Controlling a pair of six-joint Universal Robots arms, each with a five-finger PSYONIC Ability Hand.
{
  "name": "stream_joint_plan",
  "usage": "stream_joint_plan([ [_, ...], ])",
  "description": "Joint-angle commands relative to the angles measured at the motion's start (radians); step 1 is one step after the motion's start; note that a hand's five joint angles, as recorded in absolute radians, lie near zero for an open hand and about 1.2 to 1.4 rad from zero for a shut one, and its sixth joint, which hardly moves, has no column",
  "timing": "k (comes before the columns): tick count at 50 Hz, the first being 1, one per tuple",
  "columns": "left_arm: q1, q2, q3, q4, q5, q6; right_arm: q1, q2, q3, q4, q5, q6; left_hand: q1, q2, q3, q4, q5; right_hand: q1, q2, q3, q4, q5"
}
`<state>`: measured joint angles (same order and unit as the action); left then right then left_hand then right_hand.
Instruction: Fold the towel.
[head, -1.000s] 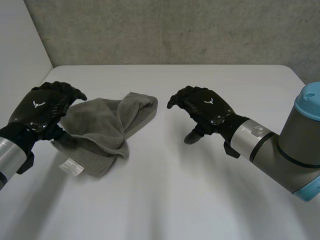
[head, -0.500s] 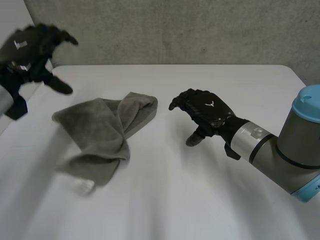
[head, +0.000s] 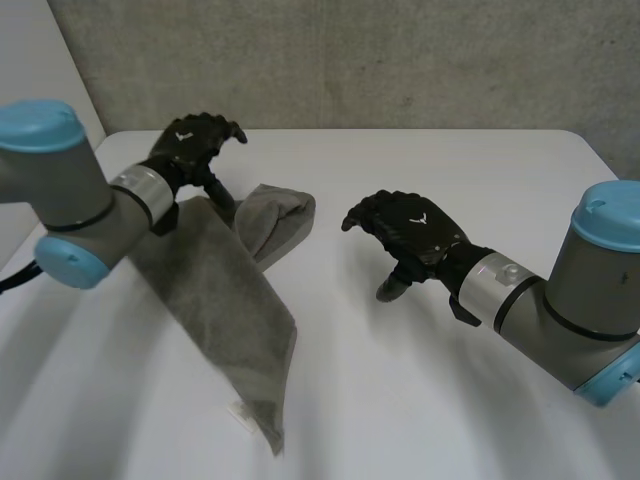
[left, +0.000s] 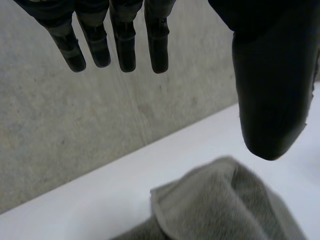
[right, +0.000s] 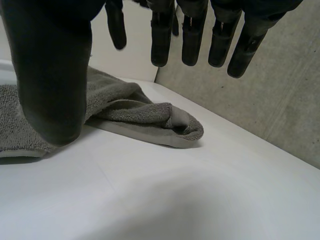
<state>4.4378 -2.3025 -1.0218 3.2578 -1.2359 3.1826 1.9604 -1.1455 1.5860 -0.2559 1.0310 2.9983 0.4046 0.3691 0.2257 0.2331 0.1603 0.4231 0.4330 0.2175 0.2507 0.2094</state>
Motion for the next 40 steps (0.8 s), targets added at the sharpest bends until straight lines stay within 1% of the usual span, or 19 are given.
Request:
stream_joint_plan([
  [1, -0.018, -0.115, 0.046, 0.002, -0.030, 0.106, 0.000, 0.010, 0.000, 0.000, 0.000, -0.022, -0.062, -0.026, -0.051, -0.059, 0.008, -0.065, -0.075, -0.043, -0.076, -0.026],
  [4, -0.020, -0.135, 0.036, 0.000, -0.031, 0.155, 0.000, 0.016, 0.000, 0.001, 0.001, -0.030, -0.068, -0.032, -0.051, -0.059, 0.002, -0.065, -0.075, -0.043, -0.076, -0.026],
  [9, -0.017, -0.117, 0.000, -0.012, -0.050, 0.172, 0.000, 0.023, -0.001, 0.001, 0.001, -0.032, -0.065, -0.029, -0.051, -0.059, 0.005, -0.065, -0.075, -0.043, -0.076, -0.026],
  [16, 0.003, 0.105, -0.210, -0.021, -0.033, 0.183, 0.002, 0.023, -0.003, 0.001, 0.009, -0.033, -0.079, -0.044, -0.051, -0.059, -0.010, -0.062, -0.072, -0.043, -0.076, -0.023],
  [20, 0.000, 0.139, -0.276, -0.023, 0.002, 0.216, 0.006, 0.023, -0.001, 0.001, 0.009, -0.033, -0.103, -0.067, -0.051, -0.059, -0.033, -0.065, -0.075, -0.043, -0.076, -0.026],
  [21, 0.000, 0.140, -0.276, -0.023, 0.003, 0.217, 0.006, 0.023, 0.000, 0.001, 0.009, -0.033, -0.103, -0.068, -0.051, -0.059, -0.033, -0.065, -0.075, -0.043, -0.076, -0.026],
  [24, -0.002, 0.123, -0.294, -0.029, 0.016, 0.296, 0.006, 0.023, 0.000, 0.001, 0.009, -0.033, -0.129, -0.094, -0.051, -0.059, -0.060, -0.065, -0.075, -0.043, -0.076, -0.026],
  [25, 0.000, 0.100, -0.296, -0.036, 0.016, 0.356, 0.006, 0.023, 0.000, 0.001, 0.009, -0.033, -0.147, -0.111, -0.051, -0.059, -0.077, -0.065, -0.075, -0.043, -0.076, -0.026],
  [26, 0.000, 0.100, -0.296, -0.036, 0.016, 0.356, 0.006, 0.023, 0.000, 0.001, 0.009, -0.033, -0.147, -0.112, -0.051, -0.059, -0.077, -0.065, -0.075, -0.043, -0.076, -0.026],
  [27, 0.003, 0.077, -0.291, -0.046, 0.013, 0.417, 0.006, 0.023, 0.000, 0.001, 0.009, -0.033, -0.150, -0.114, -0.051, -0.059, -0.080, -0.065, -0.075, -0.043, -0.076, -0.026],
  [28, 0.003, 0.077, -0.291, -0.046, 0.013, 0.418, 0.006, 0.023, 0.000, 0.003, 0.009, -0.033, -0.150, -0.115, -0.051, -0.059, -0.080, -0.065, -0.075, -0.043, -0.076, -0.026],
  [29, 0.002, 0.051, -0.284, -0.046, 0.007, 0.477, 0.006, 0.023, 0.000, 0.003, 0.009, -0.033, -0.153, -0.117, -0.051, -0.059, -0.083, -0.065, -0.075, -0.043, -0.076, -0.026],
  [30, 0.002, 0.051, -0.284, -0.046, 0.007, 0.477, 0.006, 0.023, 0.002, 0.003, 0.009, -0.033, -0.153, -0.117, -0.051, -0.059, -0.083, -0.065, -0.075, -0.043, -0.076, -0.026],
  [32, 0.000, -0.006, -0.253, -0.046, 0.001, 0.543, 0.006, 0.021, 0.002, 0.003, 0.009, -0.033, -0.153, -0.117, -0.051, -0.059, -0.083, -0.065, -0.075, -0.043, -0.076, -0.026],
  [36, -0.003, -0.046, -0.221, -0.046, -0.013, 0.562, 0.006, 0.021, 0.003, 0.004, 0.009, -0.033, -0.115, -0.079, -0.051, -0.059, -0.045, -0.065, -0.075, -0.043, -0.076, -0.026],
  [37, -0.003, -0.060, -0.204, -0.047, -0.019, 0.563, 0.006, 0.021, 0.002, 0.003, 0.012, -0.033, -0.013, 0.022, -0.051, -0.059, 0.057, -0.065, -0.075, -0.043, -0.076, -0.026],
  [38, -0.006, -0.066, -0.193, -0.049, -0.023, 0.563, 0.005, 0.021, 0.002, 0.003, 0.012, -0.033, 0.223, 0.259, -0.051, -0.059, 0.293, -0.065, -0.075, -0.043, -0.076, -0.026],
  [39, -0.006, -0.066, -0.193, -0.049, -0.024, 0.563, 0.005, 0.021, 0.002, 0.003, 0.012, -0.033, 0.226, 0.261, -0.051, -0.059, 0.296, -0.065, -0.075, -0.043, -0.076, -0.026],
  [40, -0.011, -0.064, -0.192, -0.049, -0.022, 0.560, 0.002, 0.021, 0.002, 0.004, 0.012, -0.033, 0.691, 0.726, -0.051, -0.059, 0.761, -0.065, -0.075, -0.043, -0.076, -0.026],
])
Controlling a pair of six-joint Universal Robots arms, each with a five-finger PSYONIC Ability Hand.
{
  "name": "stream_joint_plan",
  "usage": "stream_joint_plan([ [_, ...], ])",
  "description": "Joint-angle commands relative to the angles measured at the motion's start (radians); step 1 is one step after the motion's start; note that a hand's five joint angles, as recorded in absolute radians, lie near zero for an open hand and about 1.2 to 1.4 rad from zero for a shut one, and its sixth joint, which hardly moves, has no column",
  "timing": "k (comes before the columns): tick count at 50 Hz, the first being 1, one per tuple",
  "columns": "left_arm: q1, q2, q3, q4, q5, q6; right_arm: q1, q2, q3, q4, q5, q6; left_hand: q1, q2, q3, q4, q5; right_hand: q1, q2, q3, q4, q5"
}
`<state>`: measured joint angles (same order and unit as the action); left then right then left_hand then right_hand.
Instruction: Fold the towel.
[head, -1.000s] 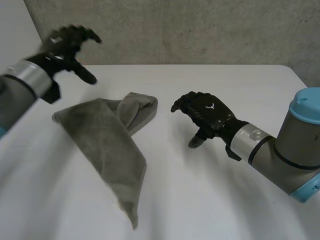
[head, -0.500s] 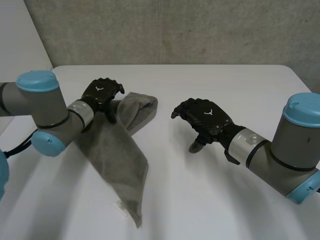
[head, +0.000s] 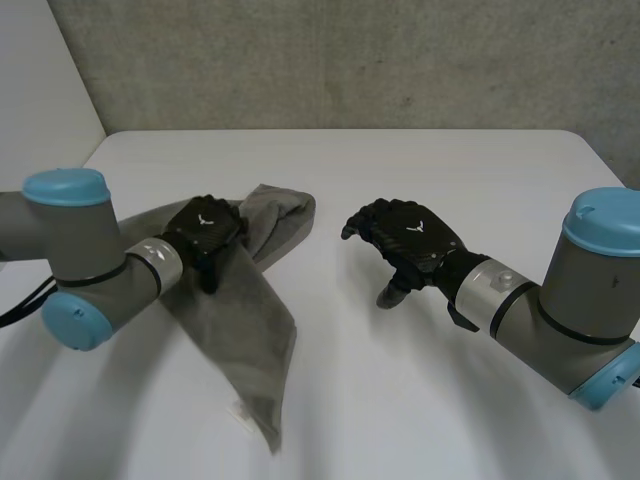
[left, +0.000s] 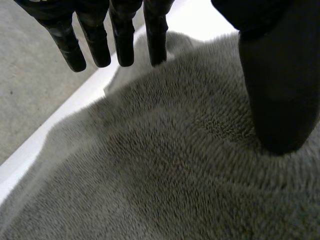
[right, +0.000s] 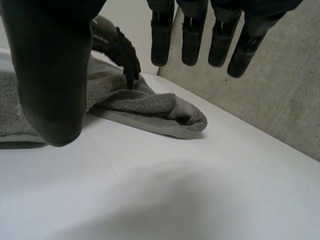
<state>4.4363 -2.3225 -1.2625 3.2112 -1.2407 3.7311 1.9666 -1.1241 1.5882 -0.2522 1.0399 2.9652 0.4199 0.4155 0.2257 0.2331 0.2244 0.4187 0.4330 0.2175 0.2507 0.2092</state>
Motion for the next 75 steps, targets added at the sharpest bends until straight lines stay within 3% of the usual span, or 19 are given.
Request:
stream_joint_plan([
  [1, -0.009, -0.044, 0.049, -0.002, -0.017, 0.012, -0.005, 0.000, -0.001, 0.001, 0.003, 0.000, 0.680, 0.685, -0.051, -0.059, 0.701, -0.061, -0.075, -0.043, -0.076, -0.026],
  [2, -0.015, -0.038, 0.049, -0.002, -0.017, 0.004, -0.005, -0.002, -0.001, 0.001, 0.003, 0.000, 0.973, 0.978, -0.051, -0.059, 0.994, -0.061, -0.075, -0.043, -0.076, -0.026],
  [9, -0.101, 0.026, 0.034, -0.002, -0.019, -0.054, -0.067, -0.037, -0.025, 0.007, 0.012, 0.006, 0.976, 0.981, -0.051, -0.059, 0.997, -0.058, -0.072, -0.043, -0.076, -0.023],
  [14, -0.207, 0.112, 0.020, 0.003, -0.026, -0.280, -0.135, -0.068, -0.048, 0.011, 0.014, 0.012, 0.976, 0.981, -0.051, -0.059, 0.997, -0.055, -0.069, -0.043, -0.076, -0.020],
  [16, -0.271, 0.141, 0.031, 0.006, -0.055, -0.423, -0.161, -0.077, -0.056, 0.014, 0.014, 0.014, 0.976, 0.981, -0.051, -0.059, 0.997, -0.055, -0.069, -0.043, -0.076, -0.020],
  [19, -0.304, 0.144, 0.038, 0.013, -0.075, -0.491, -0.215, -0.102, -0.076, 0.030, 0.014, 0.015, 0.976, 0.981, -0.051, -0.059, 0.997, -0.055, -0.069, -0.043, -0.076, -0.020],
  [21, -0.385, 0.132, 0.069, 0.051, -0.114, -0.607, -0.239, -0.112, -0.085, 0.039, 0.014, 0.018, 0.976, 0.981, -0.051, -0.059, 0.997, -0.055, -0.069, -0.043, -0.076, -0.020],
  [28, -0.509, 0.048, 0.121, 0.096, -0.175, -0.674, -0.324, -0.144, -0.108, 0.056, -0.001, 0.083, 0.976, 0.981, -0.051, -0.059, 0.997, -0.055, -0.069, -0.043, -0.076, -0.020],
  [29, -0.521, 0.032, 0.121, 0.096, -0.177, -0.672, -0.324, -0.144, -0.108, 0.056, -0.001, 0.083, 0.869, 0.874, -0.051, -0.059, 0.890, -0.055, -0.069, -0.043, -0.076, -0.020],
  [30, -0.522, 0.032, 0.121, 0.096, -0.177, -0.672, -0.331, -0.149, -0.108, 0.063, -0.006, 0.093, 0.868, 0.872, -0.051, -0.059, 0.889, -0.058, -0.072, -0.043, -0.076, -0.023],
  [31, -0.526, 0.022, 0.118, 0.096, -0.174, -0.669, -0.334, -0.151, -0.108, 0.074, -0.009, 0.095, 0.325, 0.329, -0.051, -0.059, 0.346, -0.064, -0.078, -0.043, -0.076, -0.029],
  [32, -0.525, 0.014, 0.117, 0.092, -0.174, -0.659, -0.334, -0.151, -0.108, 0.074, -0.009, 0.095, -0.056, -0.051, -0.051, -0.059, -0.035, -0.064, -0.078, -0.043, -0.076, -0.029],
  [34, -0.523, 0.009, 0.114, 0.091, -0.175, -0.642, -0.336, -0.152, -0.111, 0.102, -0.011, 0.094, -0.135, -0.131, -0.051, -0.059, -0.114, -0.078, -0.093, -0.043, -0.076, -0.043],
  [39, -0.506, 0.020, 0.094, 0.093, -0.174, -0.582, -0.334, -0.169, -0.129, 0.145, -0.012, 0.089, -0.177, -0.173, -0.051, -0.059, -0.156, -0.084, -0.098, -0.043, -0.076, -0.049],
  [43, -0.401, 0.076, 0.043, 0.091, -0.167, -0.550, -0.333, -0.187, -0.143, 0.189, -0.021, 0.087, -0.177, -0.173, -0.051, -0.059, -0.156, -0.081, -0.095, -0.043, -0.076, -0.046],
  [49, -0.319, 0.150, 0.025, 0.099, -0.152, -0.543, -0.327, -0.212, -0.162, 0.347, -0.076, 0.075, -0.177, -0.173, -0.051, -0.059, -0.156, -0.078, -0.093, -0.043, -0.076, -0.043],
  [54, -0.235, 0.129, 0.071, 0.084, -0.077, -0.519, -0.314, -0.212, -0.125, 0.429, -0.077, 0.008, -0.154, -0.149, -0.051, -0.059, -0.133, -0.067, -0.081, -0.043, -0.076, -0.032],
  [59, -0.196, 0.078, 0.081, 0.062, -0.011, -0.449, -0.308, -0.207, -0.036, 0.444, -0.066, -0.066, -0.154, -0.149, -0.051, -0.059, -0.133, -0.058, -0.072, -0.043, -0.076, -0.023],
  [75, -0.190, -0.003, 0.066, -0.037, -0.011, -0.298, -0.307, -0.121, 0.092, 0.413, -0.032, -0.127, -0.145, -0.140, -0.051, -0.059, -0.124, -0.046, -0.060, -0.043, -0.076, -0.011],
])
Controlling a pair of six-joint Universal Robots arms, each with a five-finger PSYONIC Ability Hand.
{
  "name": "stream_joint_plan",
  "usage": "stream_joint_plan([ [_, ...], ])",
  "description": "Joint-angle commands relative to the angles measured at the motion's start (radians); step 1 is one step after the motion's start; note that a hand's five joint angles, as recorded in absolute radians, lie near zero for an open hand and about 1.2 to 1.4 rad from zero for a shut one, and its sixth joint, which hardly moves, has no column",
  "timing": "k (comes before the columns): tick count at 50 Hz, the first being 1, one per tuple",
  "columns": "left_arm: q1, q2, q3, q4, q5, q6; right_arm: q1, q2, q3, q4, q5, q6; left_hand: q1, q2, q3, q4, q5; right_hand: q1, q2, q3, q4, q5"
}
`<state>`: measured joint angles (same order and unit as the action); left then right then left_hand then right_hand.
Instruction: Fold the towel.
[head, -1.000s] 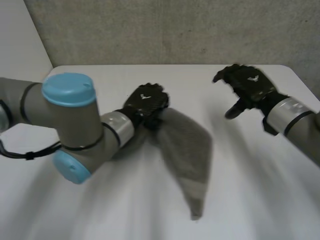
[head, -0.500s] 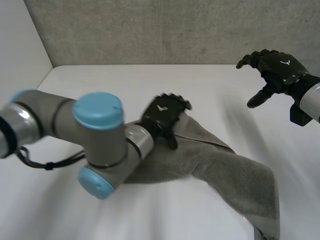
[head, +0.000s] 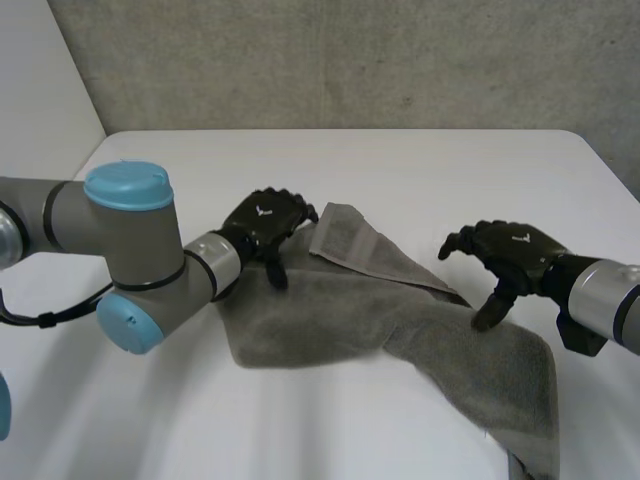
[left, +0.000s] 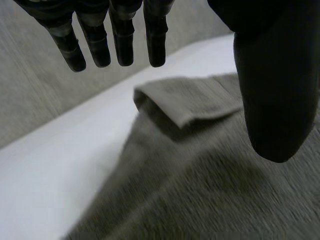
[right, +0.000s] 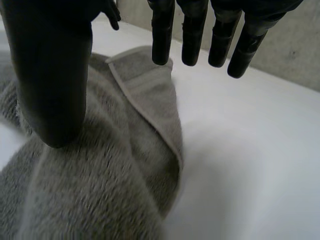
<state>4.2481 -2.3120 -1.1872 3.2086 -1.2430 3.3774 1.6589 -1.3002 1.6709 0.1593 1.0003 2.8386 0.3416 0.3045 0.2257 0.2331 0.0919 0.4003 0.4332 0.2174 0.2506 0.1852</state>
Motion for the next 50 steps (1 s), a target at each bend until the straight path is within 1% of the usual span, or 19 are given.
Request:
stream_joint_plan([
  [1, -0.002, -0.014, -0.009, -0.035, -0.009, 0.056, 0.002, 0.058, 0.024, 0.005, 0.006, -0.007, -0.066, -0.029, -0.051, -0.059, 0.009, 0.022, -0.011, -0.043, -0.076, 0.062],
  [6, 0.000, -0.015, -0.012, -0.036, -0.012, 0.083, 0.005, 0.026, 0.102, 0.003, -0.023, -0.048, -0.066, -0.029, -0.051, -0.059, 0.009, 0.254, 0.221, -0.043, -0.076, 0.295],
  [7, 0.000, -0.015, -0.012, -0.036, -0.012, 0.083, 0.004, 0.003, 0.130, 0.002, -0.035, -0.076, -0.066, -0.029, -0.051, -0.059, 0.009, 0.443, 0.410, -0.043, -0.076, 0.484],
  [8, 0.000, -0.012, -0.014, -0.036, -0.012, 0.083, 0.004, 0.002, 0.130, 0.002, -0.035, -0.076, -0.066, -0.029, -0.051, -0.059, 0.009, 0.445, 0.412, -0.043, -0.076, 0.486],
  [9, 0.000, -0.012, -0.014, -0.036, -0.012, 0.083, 0.001, -0.023, 0.157, 0.002, -0.054, -0.103, -0.066, -0.029, -0.051, -0.059, 0.009, 0.596, 0.563, -0.043, -0.076, 0.637],
  [10, 0.000, -0.010, -0.017, -0.038, -0.010, 0.083, 0.001, -0.024, 0.158, 0.002, -0.054, -0.104, -0.066, -0.029, -0.051, -0.059, 0.009, 0.598, 0.565, -0.043, -0.076, 0.638],
  [12, -0.002, -0.006, -0.023, -0.036, -0.010, 0.083, 0.002, -0.037, 0.185, 0.008, -0.074, -0.145, -0.069, -0.032, -0.051, -0.059, 0.006, 0.890, 0.857, -0.043, -0.076, 0.931],
  [13, -0.005, -0.003, -0.029, -0.033, -0.006, 0.083, 0.002, -0.037, 0.185, 0.008, -0.074, -0.145, -0.072, -0.035, -0.051, -0.059, 0.003, 0.891, 0.858, -0.043, -0.076, 0.932],
  [14, -0.005, -0.003, -0.029, -0.033, -0.006, 0.083, -0.001, -0.037, 0.197, 0.008, -0.083, -0.162, -0.072, -0.035, -0.051, -0.059, 0.003, 0.995, 0.962, -0.043, -0.076, 1.035],
  [22, -0.027, -0.009, -0.034, -0.038, -0.001, 0.086, -0.010, -0.044, 0.216, 0.008, -0.106, -0.189, -0.028, 0.009, -0.051, -0.059, 0.047, 0.996, 0.963, -0.043, -0.076, 1.037],
  [24, -0.034, -0.004, -0.064, -0.044, 0.000, 0.091, -0.007, -0.072, 0.214, 0.014, -0.109, -0.186, 0.194, 0.231, -0.051, -0.059, 0.269, 0.996, 0.963, -0.043, -0.076, 1.037],
  [25, -0.034, -0.004, -0.065, -0.044, 0.000, 0.091, -0.007, -0.073, 0.214, 0.014, -0.109, -0.186, 0.195, 0.232, -0.051, -0.059, 0.270, 0.996, 0.963, -0.043, -0.076, 1.037],
  [27, -0.030, -0.001, -0.094, -0.052, 0.000, 0.091, -0.005, -0.102, 0.199, 0.040, -0.117, -0.186, 0.487, 0.524, -0.051, -0.059, 0.562, 0.996, 0.963, -0.043, -0.076, 1.037],
  [28, -0.030, -0.001, -0.094, -0.052, 0.000, 0.091, -0.005, -0.103, 0.187, 0.052, -0.120, -0.188, 0.488, 0.526, -0.051, -0.059, 0.564, 0.996, 0.963, -0.043, -0.076, 1.037],
  [31, -0.020, 0.000, -0.118, -0.085, 0.000, 0.096, -0.001, -0.102, 0.155, 0.066, -0.126, -0.189, 0.892, 0.929, -0.051, -0.059, 0.967, 0.996, 0.963, -0.043, -0.076, 1.037],
  [32, -0.020, 0.000, -0.118, -0.085, 0.000, 0.096, -0.001, -0.102, 0.155, 0.066, -0.126, -0.189, 0.894, 0.931, -0.051, -0.059, 0.969, 0.996, 0.963, -0.043, -0.076, 1.037],
  [33, -0.017, 0.002, -0.123, -0.098, 0.000, 0.106, 0.004, -0.100, 0.139, 0.066, -0.126, -0.191, 1.033, 1.070, -0.051, -0.059, 1.108, 0.996, 0.963, -0.043, -0.076, 1.037],
  [39, 0.004, 0.022, -0.140, -0.137, -0.007, 0.172, 0.028, -0.097, 0.092, 0.066, -0.111, -0.191, 1.055, 1.092, -0.051, -0.059, 1.130, 0.996, 0.963, -0.043, -0.076, 1.037],
  [50, 0.018, 0.129, -0.175, -0.135, -0.010, 0.171, 0.091, -0.042, 0.027, 0.052, -0.120, -0.193, 1.055, 1.092, -0.051, -0.059, 1.130, 0.996, 0.963, -0.043, -0.076, 1.037],
])
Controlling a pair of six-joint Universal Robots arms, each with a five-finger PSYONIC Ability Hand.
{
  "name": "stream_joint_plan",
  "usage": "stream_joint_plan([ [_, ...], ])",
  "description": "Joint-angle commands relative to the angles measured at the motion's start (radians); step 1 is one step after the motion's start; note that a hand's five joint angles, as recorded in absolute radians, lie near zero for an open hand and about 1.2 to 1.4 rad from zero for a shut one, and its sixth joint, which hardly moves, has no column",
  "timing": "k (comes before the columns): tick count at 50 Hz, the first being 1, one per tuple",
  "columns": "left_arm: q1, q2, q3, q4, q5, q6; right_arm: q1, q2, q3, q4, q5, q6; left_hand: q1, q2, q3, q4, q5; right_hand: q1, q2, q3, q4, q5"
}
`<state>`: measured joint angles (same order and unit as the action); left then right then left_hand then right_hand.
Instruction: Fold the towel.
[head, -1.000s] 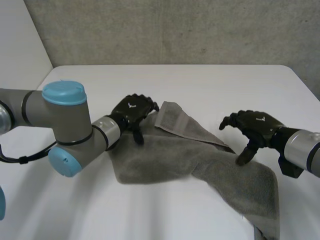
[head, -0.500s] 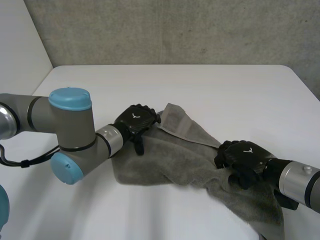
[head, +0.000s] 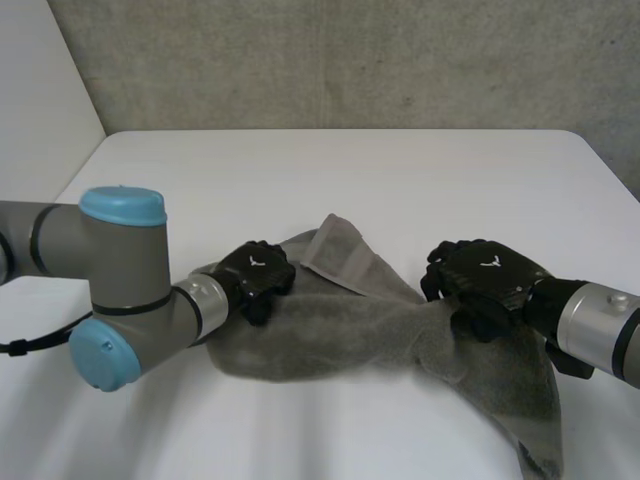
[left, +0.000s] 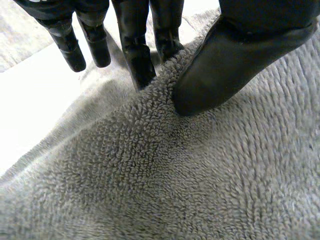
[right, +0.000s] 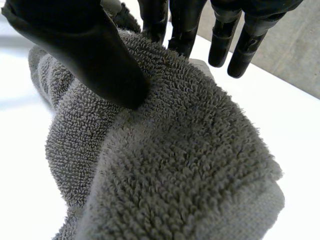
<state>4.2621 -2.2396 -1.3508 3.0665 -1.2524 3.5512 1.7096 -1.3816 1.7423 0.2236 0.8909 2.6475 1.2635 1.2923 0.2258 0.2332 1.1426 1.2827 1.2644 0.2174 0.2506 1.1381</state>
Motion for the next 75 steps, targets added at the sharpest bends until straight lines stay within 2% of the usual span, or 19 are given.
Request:
stream_joint_plan([
  [1, 0.016, 0.078, 0.010, 0.027, 0.001, -0.008, 0.048, 0.061, -0.085, -0.023, -0.012, -0.004, 0.133, 0.104, -0.051, -0.059, 0.079, 0.114, 0.132, -0.043, -0.076, 0.084],
  [6, 0.044, 0.101, 0.139, 0.124, -0.021, -0.052, 0.073, 0.159, -0.349, -0.061, 0.025, 0.003, 0.133, 0.104, -0.051, -0.059, 0.079, 0.114, 0.132, -0.043, -0.076, 0.084],
  [9, 0.036, 0.158, 0.200, 0.155, -0.048, -0.150, 0.090, 0.161, -0.552, -0.078, 0.102, 0.068, 0.133, 0.104, -0.051, -0.059, 0.079, 0.114, 0.132, -0.043, -0.076, 0.084],
  [11, 0.036, 0.222, 0.203, 0.176, -0.055, -0.209, 0.108, 0.107, -0.680, -0.188, 0.163, 0.205, 0.133, 0.104, -0.051, -0.059, 0.079, 0.114, 0.132, -0.043, -0.076, 0.084],
  [13, 0.044, 0.364, 0.146, 0.259, -0.058, -0.313, 0.108, 0.107, -0.681, -0.188, 0.163, 0.206, 0.133, 0.104, -0.051, -0.059, 0.079, 0.114, 0.132, -0.043, -0.076, 0.084],
  [15, 0.047, 0.420, 0.098, 0.302, -0.055, -0.346, 0.096, 0.005, -0.640, -0.408, 0.137, 0.399, 0.133, 0.104, -0.051, -0.059, 0.079, 0.114, 0.132, -0.043, -0.076, 0.084],
  [19, 0.048, 0.544, -0.094, 0.432, -0.048, -0.399, 0.090, -0.031, -0.526, -0.507, 0.076, 0.518, 0.133, 0.104, -0.051, -0.059, 0.079, 0.114, 0.132, -0.043, -0.076, 0.084],
  [23, 0.053, 0.569, -0.208, 0.460, -0.047, -0.394, 0.100, -0.040, -0.353, -0.501, -0.019, 0.481, 0.133, 0.104, -0.051, -0.059, 0.079, 0.114, 0.132, -0.043, -0.076, 0.084],
  [32, 0.056, 0.499, -0.513, 0.449, 0.021, -0.261, 0.104, -0.020, -0.121, -0.414, -0.052, 0.253, 0.133, 0.104, -0.051, -0.059, 0.079, 0.114, 0.132, -0.043, -0.076, 0.084],
  [34, 0.048, 0.466, -0.536, 0.439, 0.024, -0.229, 0.104, 0.019, -0.061, -0.327, -0.052, 0.140, 0.133, 0.104, -0.051, -0.059, 0.079, -0.139, -0.121, -0.043, -0.076, -0.169],
  [35, 0.036, 0.440, -0.545, 0.420, 0.024, -0.207, 0.104, 0.019, -0.061, -0.326, -0.052, 0.140, 0.084, 0.055, -0.051, -0.059, 0.030, -0.141, -0.122, -0.043, -0.076, -0.171],
  [36, 0.029, 0.425, -0.548, 0.384, 0.024, -0.190, 0.102, 0.051, -0.047, -0.267, -0.050, 0.067, -0.167, -0.196, -0.051, -0.059, -0.220, -0.344, -0.326, -0.043, -0.076, -0.374],
  [37, 0.028, 0.425, -0.548, 0.383, 0.024, -0.190, 0.099, 0.068, -0.044, -0.213, -0.040, 0.002, -0.169, -0.198, -0.051, -0.059, -0.223, -0.495, -0.476, -0.043, -0.076, -0.525],
  [38, 0.018, 0.420, -0.544, 0.350, 0.027, -0.189, 0.099, 0.069, -0.044, -0.213, -0.040, 0.002, -0.373, -0.402, -0.051, -0.059, -0.426, -0.496, -0.478, -0.043, -0.076, -0.526],
  [42, 0.001, 0.432, -0.493, 0.269, 0.027, -0.184, 0.078, 0.081, -0.065, -0.025, -0.041, -0.167, -0.677, -0.706, -0.051, -0.059, -0.731, -0.888, -0.870, -0.043, -0.076, -0.918],
  [48, 0.012, 0.462, -0.433, 0.250, 0.025, -0.187, 0.073, 0.061, -0.105, 0.008, -0.036, -0.074, -0.692, -0.721, -0.051, -0.059, -0.745, -1.101, -1.082, -0.043, -0.076, -1.131],
  [59, 0.050, 0.413, -0.281, 0.262, 0.028, -0.183, 0.067, 0.006, -0.089, -0.044, -0.032, 0.210, -0.704, -0.732, -0.051, -0.059, -0.757, -1.060, -1.041, -0.043, -0.076, -1.090],
  [64, 0.048, 0.287, -0.152, 0.253, 0.039, -0.178, 0.030, 0.001, -0.083, -0.108, 0.055, 0.351, -0.704, -0.732, -0.051, -0.059, -0.757, -1.051, -1.033, -0.043, -0.076, -1.081],
  [75, 0.050, 0.057, 0.061, 0.204, 0.169, -0.097, 0.036, 0.003, -0.050, -0.127, 0.077, 0.355, -0.780, -0.809, -0.051, -0.059, -0.834, -1.051, -1.033, -0.043, -0.076, -1.081],
])
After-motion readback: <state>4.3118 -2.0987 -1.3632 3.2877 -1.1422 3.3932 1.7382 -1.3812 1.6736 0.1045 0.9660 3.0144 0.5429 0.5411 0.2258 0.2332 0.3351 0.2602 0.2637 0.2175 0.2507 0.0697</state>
